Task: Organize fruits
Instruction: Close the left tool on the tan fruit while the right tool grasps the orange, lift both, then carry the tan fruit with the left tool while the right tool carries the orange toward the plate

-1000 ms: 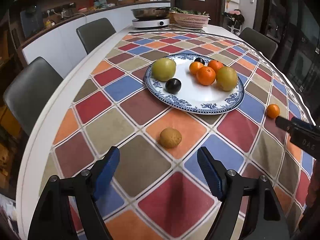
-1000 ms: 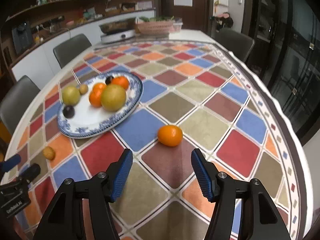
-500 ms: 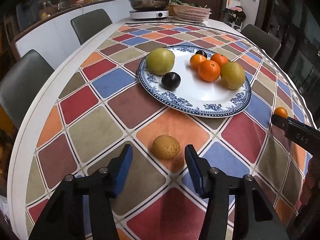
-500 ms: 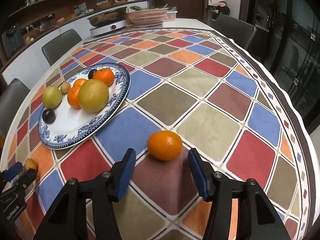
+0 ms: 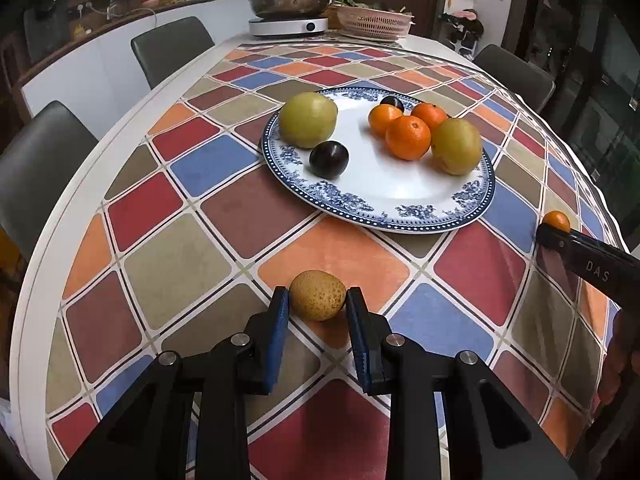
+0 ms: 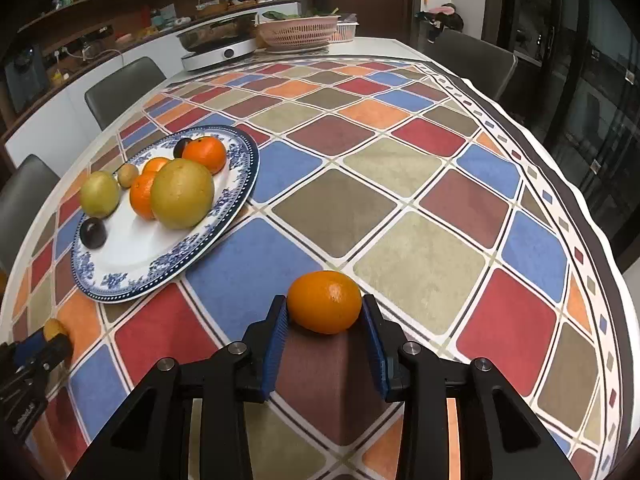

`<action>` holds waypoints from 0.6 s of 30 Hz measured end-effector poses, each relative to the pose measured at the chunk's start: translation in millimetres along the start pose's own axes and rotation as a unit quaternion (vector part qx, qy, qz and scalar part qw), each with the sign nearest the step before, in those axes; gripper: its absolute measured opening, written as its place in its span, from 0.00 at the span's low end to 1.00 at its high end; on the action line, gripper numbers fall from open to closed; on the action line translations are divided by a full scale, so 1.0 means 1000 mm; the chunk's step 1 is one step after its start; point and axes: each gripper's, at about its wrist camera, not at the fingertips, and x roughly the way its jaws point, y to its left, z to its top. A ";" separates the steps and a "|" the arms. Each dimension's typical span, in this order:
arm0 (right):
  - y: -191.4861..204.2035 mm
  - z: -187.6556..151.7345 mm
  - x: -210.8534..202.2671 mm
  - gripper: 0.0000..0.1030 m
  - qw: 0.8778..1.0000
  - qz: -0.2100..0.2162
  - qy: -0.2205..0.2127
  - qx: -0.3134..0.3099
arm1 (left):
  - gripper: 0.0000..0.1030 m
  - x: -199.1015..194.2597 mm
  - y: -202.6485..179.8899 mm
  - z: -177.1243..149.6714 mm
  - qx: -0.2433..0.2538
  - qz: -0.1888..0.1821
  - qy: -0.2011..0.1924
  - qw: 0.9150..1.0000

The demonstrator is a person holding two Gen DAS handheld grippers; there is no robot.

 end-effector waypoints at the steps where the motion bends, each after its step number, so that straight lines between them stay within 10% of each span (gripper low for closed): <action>1: 0.000 -0.001 -0.002 0.36 1.000 0.004 -0.001 -0.001 | 0.28 -0.001 0.000 0.000 0.000 -0.001 -0.001 1.000; 18: 0.016 -0.008 -0.051 0.36 0.998 0.031 -0.039 -0.031 | 0.28 -0.035 0.001 -0.001 0.008 -0.014 -0.034 0.999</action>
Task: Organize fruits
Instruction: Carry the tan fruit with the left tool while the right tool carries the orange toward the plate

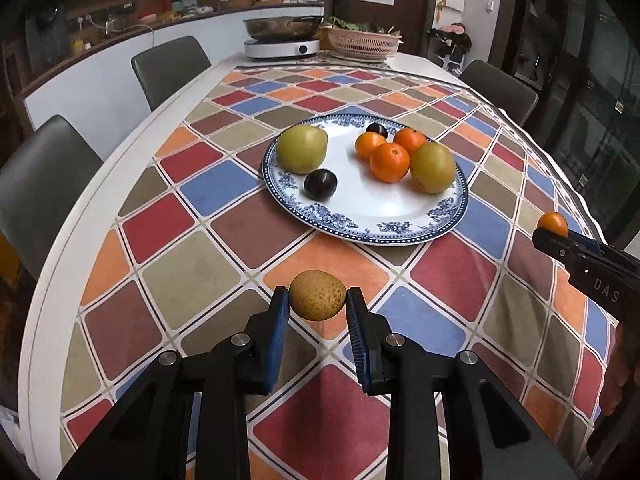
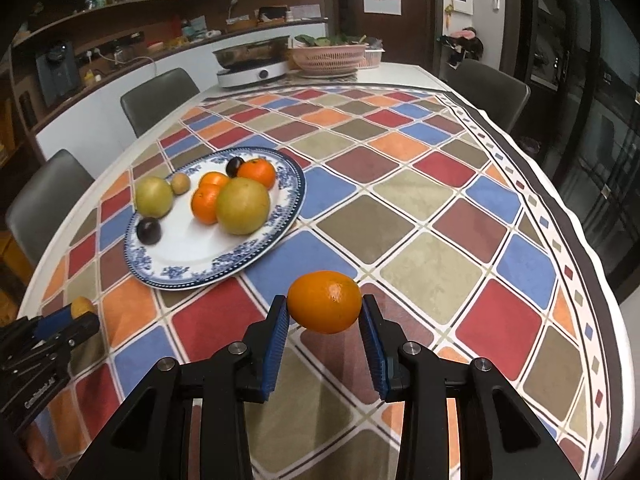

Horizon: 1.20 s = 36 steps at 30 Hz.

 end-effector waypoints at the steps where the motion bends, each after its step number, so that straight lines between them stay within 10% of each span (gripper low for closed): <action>1: 0.000 0.000 -0.002 0.36 1.000 0.001 -0.002 -0.001 | 0.28 -0.002 0.000 0.000 0.001 0.000 -0.002 1.000; 36: 0.031 0.035 -0.077 0.36 0.992 0.067 -0.089 -0.056 | 0.28 -0.076 -0.008 0.050 0.046 -0.036 -0.110 0.992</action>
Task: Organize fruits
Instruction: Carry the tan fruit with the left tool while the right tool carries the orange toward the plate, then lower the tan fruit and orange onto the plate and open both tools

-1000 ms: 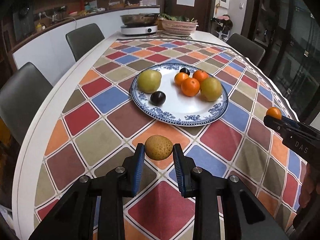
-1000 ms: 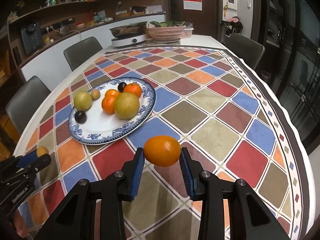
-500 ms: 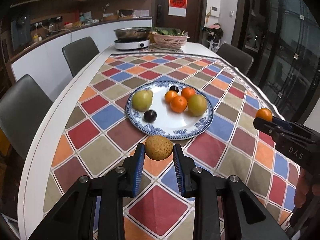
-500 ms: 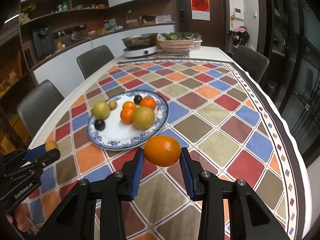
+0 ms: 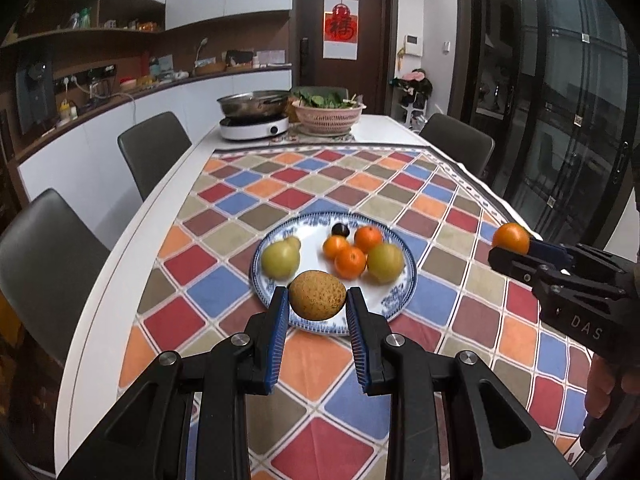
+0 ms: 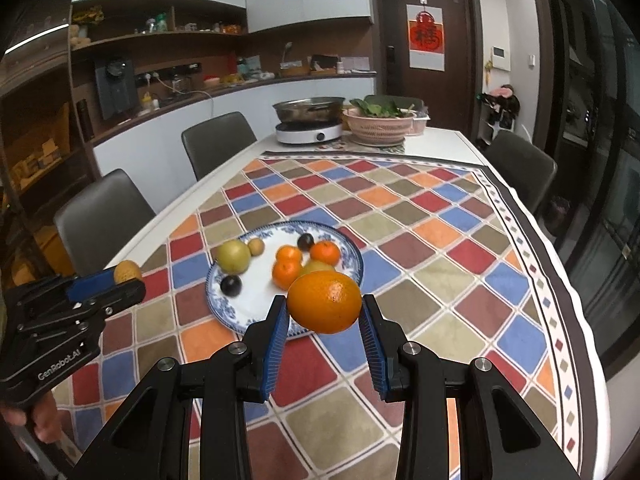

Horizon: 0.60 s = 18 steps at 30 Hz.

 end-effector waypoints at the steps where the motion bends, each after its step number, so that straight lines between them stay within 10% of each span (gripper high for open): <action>1: 0.000 0.002 0.001 0.36 1.000 0.004 0.000 -0.001 | 0.28 0.001 0.000 0.003 0.002 -0.001 -0.002 1.000; 18: 0.014 0.044 0.043 0.36 0.998 0.047 0.020 -0.042 | 0.28 0.037 0.012 0.043 0.010 -0.039 -0.002 0.999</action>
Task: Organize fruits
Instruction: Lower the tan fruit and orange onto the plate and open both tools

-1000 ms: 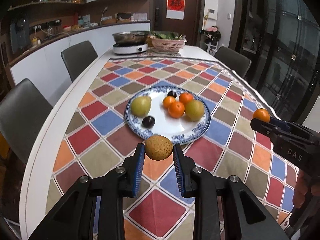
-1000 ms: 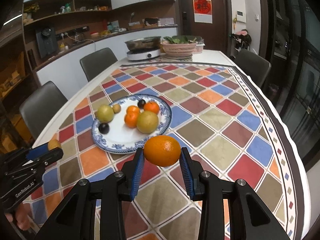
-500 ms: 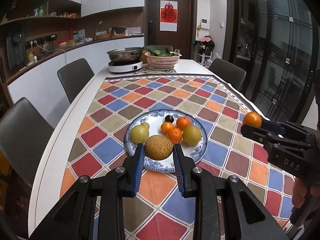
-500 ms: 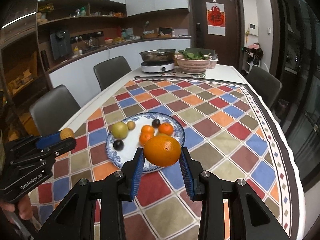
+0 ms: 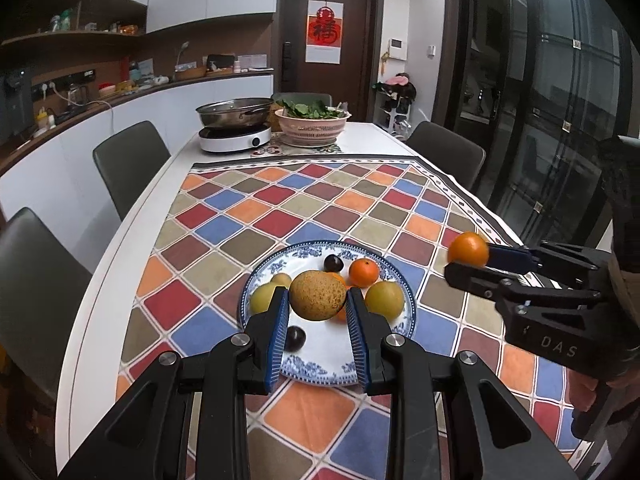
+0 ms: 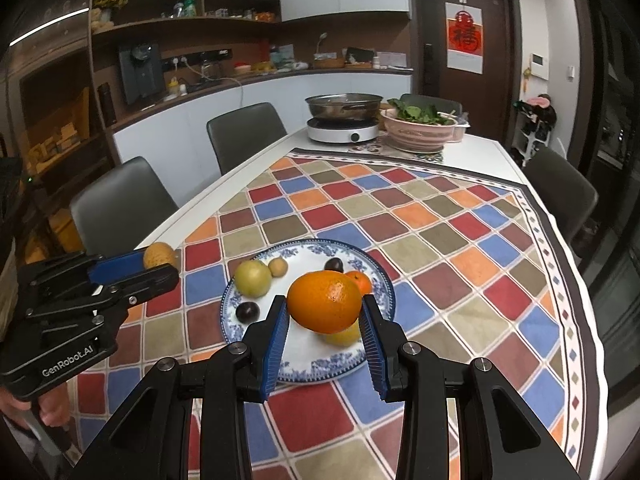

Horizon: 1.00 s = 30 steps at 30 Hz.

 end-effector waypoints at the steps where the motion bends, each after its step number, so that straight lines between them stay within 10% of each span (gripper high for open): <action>1: 0.000 0.002 0.003 0.36 1.000 0.004 0.003 -0.002 | 0.28 0.003 0.001 0.001 0.002 -0.002 0.001 1.000; 30: 0.002 0.017 0.116 0.36 0.993 0.043 0.099 -0.046 | 0.28 0.112 0.028 0.012 0.059 -0.073 0.106 0.990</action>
